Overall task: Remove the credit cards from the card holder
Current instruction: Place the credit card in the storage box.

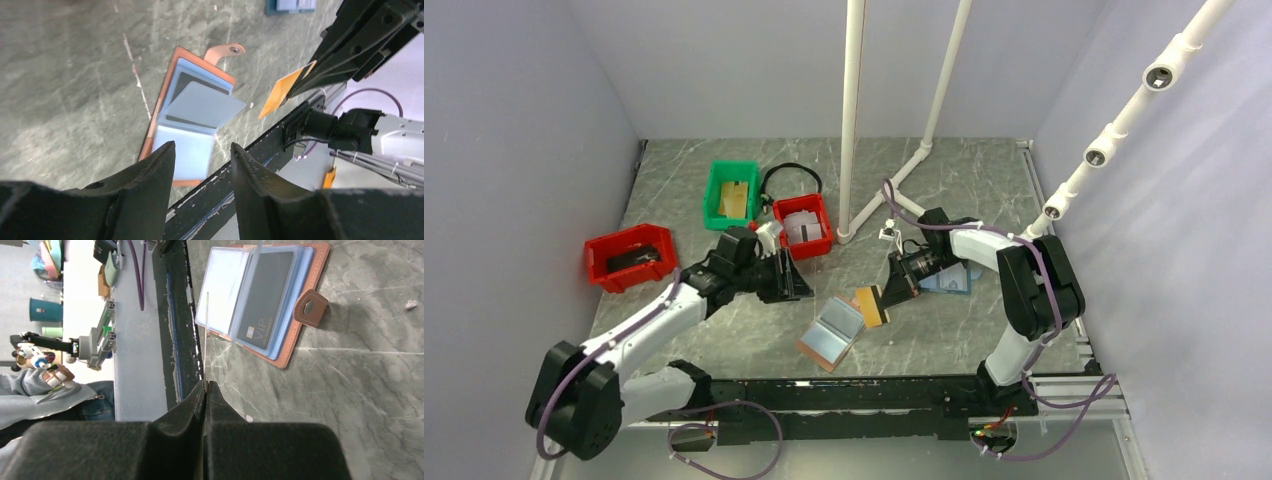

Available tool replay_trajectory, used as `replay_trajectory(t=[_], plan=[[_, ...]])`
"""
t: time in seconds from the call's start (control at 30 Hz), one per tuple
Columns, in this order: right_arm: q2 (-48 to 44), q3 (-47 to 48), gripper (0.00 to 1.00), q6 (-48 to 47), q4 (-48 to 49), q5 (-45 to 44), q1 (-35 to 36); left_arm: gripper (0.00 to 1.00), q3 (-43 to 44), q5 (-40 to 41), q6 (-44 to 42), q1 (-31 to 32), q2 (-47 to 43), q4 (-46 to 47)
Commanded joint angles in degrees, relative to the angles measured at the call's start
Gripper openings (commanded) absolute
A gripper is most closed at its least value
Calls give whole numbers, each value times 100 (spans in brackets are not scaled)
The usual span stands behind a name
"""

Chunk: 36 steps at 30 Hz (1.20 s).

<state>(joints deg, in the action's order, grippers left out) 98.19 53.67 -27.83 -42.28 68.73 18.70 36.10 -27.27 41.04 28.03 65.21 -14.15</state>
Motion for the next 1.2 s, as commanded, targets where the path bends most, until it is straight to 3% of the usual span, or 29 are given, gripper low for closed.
replay_trajectory(t=[0.0,0.1,0.17,0.3,0.37,0.57,0.77,0.97,1.17], plan=[[-81,157,0,142,172,217,99,53,21,660,533,-77,-630,-333],[-137,83,0,367,390,194,174,70,-293,747,1215,-79,-1065,447],[-157,109,0,357,346,307,197,75,-460,657,1695,-79,-1125,1120],[-250,157,0,517,364,964,204,77,-759,169,2568,-59,-674,2768],[-330,92,0,1052,788,1258,204,77,-754,-123,2775,60,-291,3447],[-455,-128,0,2182,1866,1536,204,78,-148,-584,2386,597,572,4011],[-497,-208,0,2527,2223,1767,196,66,-139,-835,2548,783,1138,4553],[-408,-200,0,2660,2333,1894,178,47,-182,-1119,2728,840,1502,5052],[-362,-207,0,2652,2329,1806,156,11,-301,-1439,2970,853,1830,5829]])
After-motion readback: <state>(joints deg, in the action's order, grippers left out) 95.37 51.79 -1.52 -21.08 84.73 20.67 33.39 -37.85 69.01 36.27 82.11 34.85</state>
